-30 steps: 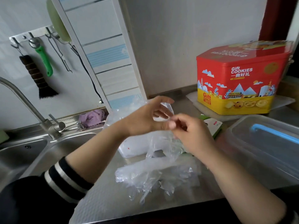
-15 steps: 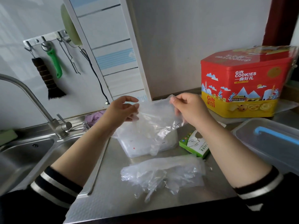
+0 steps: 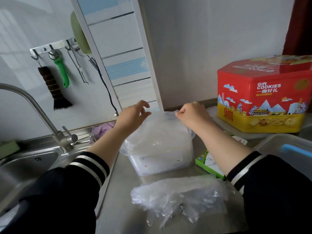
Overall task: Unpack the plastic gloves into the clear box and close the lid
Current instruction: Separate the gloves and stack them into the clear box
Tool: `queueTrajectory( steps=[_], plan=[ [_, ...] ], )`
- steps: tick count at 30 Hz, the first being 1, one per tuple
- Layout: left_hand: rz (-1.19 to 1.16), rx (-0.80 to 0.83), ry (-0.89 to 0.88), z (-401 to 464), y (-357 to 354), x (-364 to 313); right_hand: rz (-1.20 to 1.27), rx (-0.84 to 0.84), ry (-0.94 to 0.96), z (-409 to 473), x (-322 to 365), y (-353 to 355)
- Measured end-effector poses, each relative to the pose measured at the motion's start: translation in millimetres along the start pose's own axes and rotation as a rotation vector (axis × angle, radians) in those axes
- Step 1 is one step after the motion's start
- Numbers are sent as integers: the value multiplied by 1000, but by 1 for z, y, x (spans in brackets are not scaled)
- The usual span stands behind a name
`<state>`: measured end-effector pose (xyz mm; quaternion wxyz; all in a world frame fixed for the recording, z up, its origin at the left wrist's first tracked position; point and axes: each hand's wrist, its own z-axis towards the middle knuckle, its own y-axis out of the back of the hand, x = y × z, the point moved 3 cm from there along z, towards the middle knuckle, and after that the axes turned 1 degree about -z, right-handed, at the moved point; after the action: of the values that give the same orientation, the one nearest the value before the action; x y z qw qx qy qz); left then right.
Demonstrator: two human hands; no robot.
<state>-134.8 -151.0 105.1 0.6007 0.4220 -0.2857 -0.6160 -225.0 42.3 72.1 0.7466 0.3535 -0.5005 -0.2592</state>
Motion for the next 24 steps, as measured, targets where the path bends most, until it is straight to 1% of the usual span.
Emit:
queueTrajectory(
  steps=[2, 4, 8, 10, 12, 16, 19, 22, 24],
  plan=[
    [-10, 2, 20, -2, -9, 4, -58, 32, -27, 2, -4, -3],
    [-21, 10, 29, -5, -15, 7, -66, 60, -52, 4, -8, -6],
    [32, 36, -67, -7, -16, 9, -31, 105, -81, 6, -10, -10],
    [85, 16, -107, -7, -9, 11, 3, 87, -83, 5, -9, -8],
    [111, -24, -103, -7, 2, 15, 59, 53, -77, 2, -8, -6],
    [9, -113, -77, -12, 19, 15, 208, 19, -114, -2, -10, -4],
    [-13, -144, -67, -17, 28, 1, 388, -85, -98, -5, -14, 1],
    [-63, -256, -132, -35, 38, -24, 532, -268, 36, -25, -17, 12],
    [-163, -282, -206, -56, 38, -45, 622, -339, 115, -48, -19, 21]
  ],
)
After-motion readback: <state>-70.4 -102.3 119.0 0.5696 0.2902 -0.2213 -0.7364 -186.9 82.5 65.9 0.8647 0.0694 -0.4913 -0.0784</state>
